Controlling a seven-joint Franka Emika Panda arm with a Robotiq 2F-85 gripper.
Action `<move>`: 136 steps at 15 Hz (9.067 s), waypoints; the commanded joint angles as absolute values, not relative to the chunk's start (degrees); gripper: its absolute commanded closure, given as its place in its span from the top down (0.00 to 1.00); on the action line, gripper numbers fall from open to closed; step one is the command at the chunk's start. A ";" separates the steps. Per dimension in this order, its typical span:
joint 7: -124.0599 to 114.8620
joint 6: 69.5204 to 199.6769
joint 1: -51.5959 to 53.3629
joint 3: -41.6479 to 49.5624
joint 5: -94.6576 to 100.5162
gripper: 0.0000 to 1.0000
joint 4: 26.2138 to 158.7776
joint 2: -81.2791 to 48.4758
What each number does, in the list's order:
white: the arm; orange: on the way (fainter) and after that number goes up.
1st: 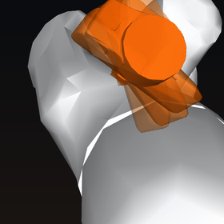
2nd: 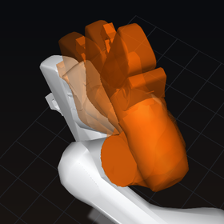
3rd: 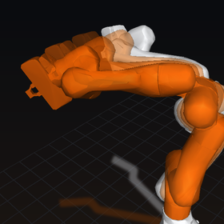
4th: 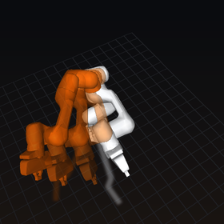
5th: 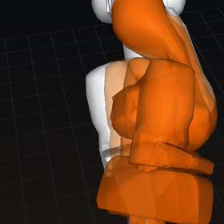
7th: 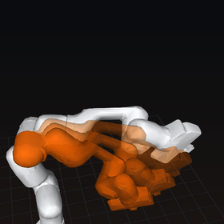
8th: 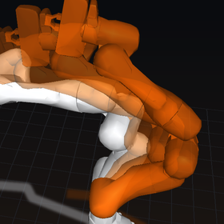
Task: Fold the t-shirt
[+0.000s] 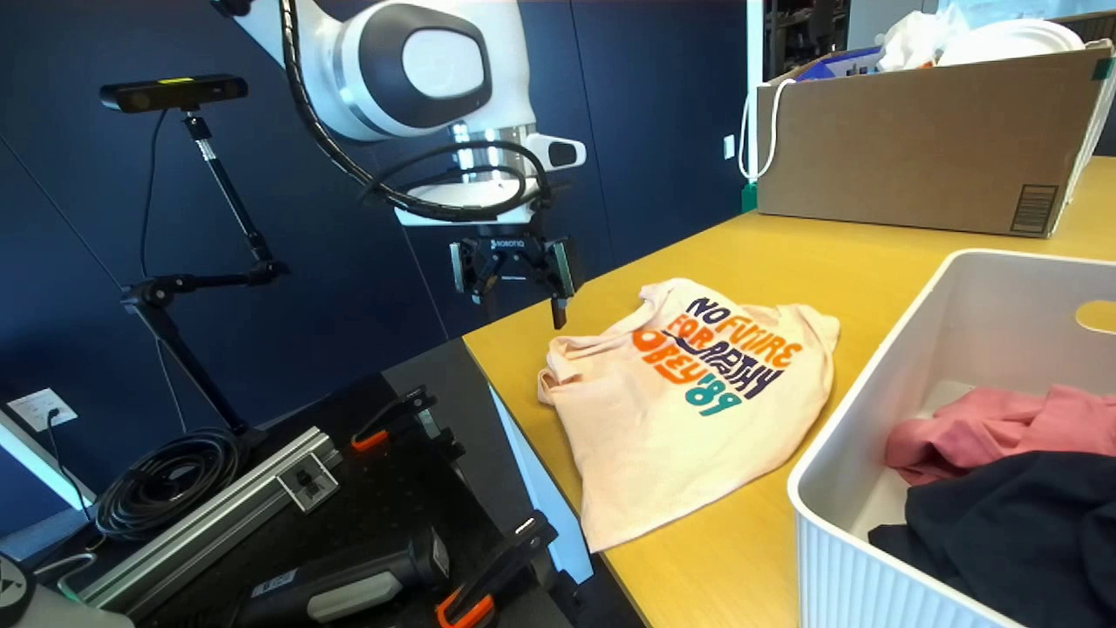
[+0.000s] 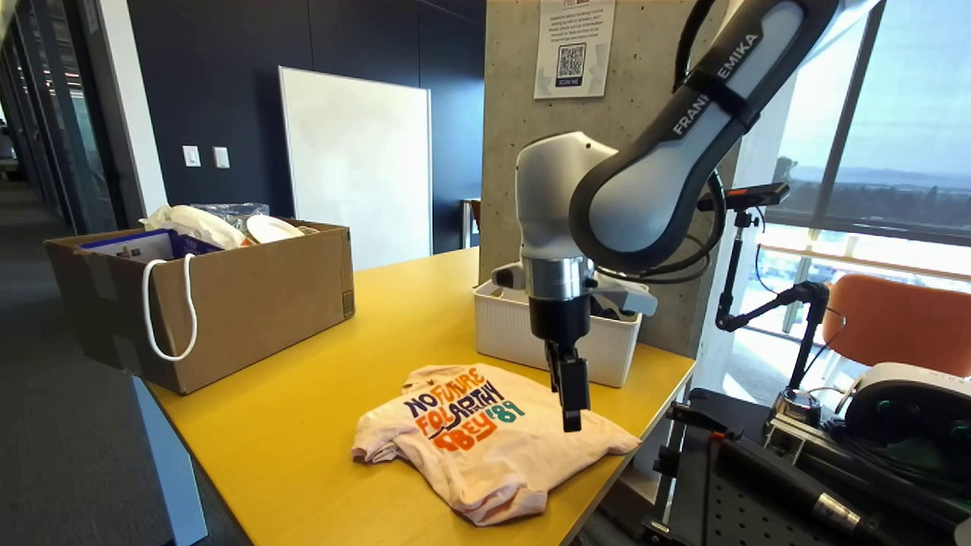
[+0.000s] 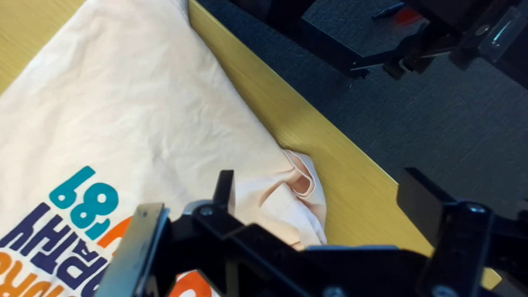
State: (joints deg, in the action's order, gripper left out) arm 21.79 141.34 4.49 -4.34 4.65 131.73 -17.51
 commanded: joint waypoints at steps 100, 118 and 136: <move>2.10 140.48 3.92 1.29 16.84 1.00 129.95 -12.23; -11.05 143.12 7.22 -0.89 18.58 1.00 142.66 -7.99; -17.35 172.17 20.27 12.36 23.63 1.00 137.65 -37.77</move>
State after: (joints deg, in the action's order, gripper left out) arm -17.31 168.39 15.50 8.89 25.53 139.29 -33.95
